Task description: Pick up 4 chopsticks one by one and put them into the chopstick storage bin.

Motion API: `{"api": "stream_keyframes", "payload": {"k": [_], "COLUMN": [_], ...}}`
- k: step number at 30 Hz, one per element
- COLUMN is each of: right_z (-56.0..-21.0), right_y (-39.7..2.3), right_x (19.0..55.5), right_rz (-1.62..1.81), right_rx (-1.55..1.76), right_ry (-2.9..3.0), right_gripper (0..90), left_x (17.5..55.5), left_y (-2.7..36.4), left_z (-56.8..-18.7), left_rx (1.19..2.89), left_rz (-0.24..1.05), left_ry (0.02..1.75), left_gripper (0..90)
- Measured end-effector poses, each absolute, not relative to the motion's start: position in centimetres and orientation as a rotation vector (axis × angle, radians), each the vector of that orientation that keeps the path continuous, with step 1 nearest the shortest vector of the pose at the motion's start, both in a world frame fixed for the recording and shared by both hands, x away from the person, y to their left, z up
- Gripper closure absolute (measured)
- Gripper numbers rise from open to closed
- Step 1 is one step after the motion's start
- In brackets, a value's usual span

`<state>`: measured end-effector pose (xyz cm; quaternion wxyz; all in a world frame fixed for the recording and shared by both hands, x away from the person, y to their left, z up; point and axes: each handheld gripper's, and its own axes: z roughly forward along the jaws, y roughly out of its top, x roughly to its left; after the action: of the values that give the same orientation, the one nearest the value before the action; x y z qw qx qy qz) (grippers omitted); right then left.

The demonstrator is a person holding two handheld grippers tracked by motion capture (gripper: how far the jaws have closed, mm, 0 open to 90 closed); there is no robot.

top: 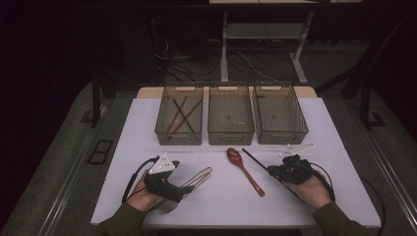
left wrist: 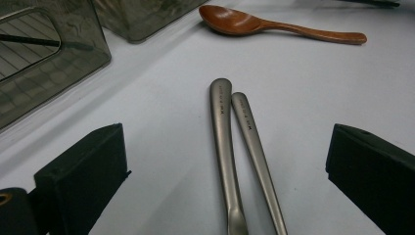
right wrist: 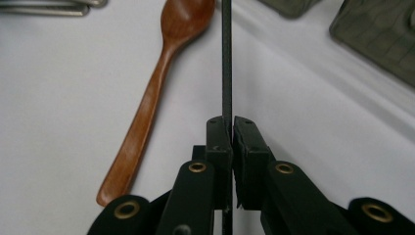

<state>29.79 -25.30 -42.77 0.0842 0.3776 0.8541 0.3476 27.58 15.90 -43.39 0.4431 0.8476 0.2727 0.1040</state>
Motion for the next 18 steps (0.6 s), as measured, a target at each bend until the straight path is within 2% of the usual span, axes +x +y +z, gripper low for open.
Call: {"api": "stream_keyframes", "payload": {"k": [18], "right_z": [-40.5], "right_y": [-23.6], "right_x": [31.5], "right_rz": [1.179], "right_rx": [1.069], "right_ry": [2.535], "right_gripper": [85.8], "left_x": [27.6], "left_y": [15.8], "left_z": [-43.4], "left_rx": [2.099], "left_rz": [0.257], "left_ry": [0.678], "left_gripper": [0.7]}}
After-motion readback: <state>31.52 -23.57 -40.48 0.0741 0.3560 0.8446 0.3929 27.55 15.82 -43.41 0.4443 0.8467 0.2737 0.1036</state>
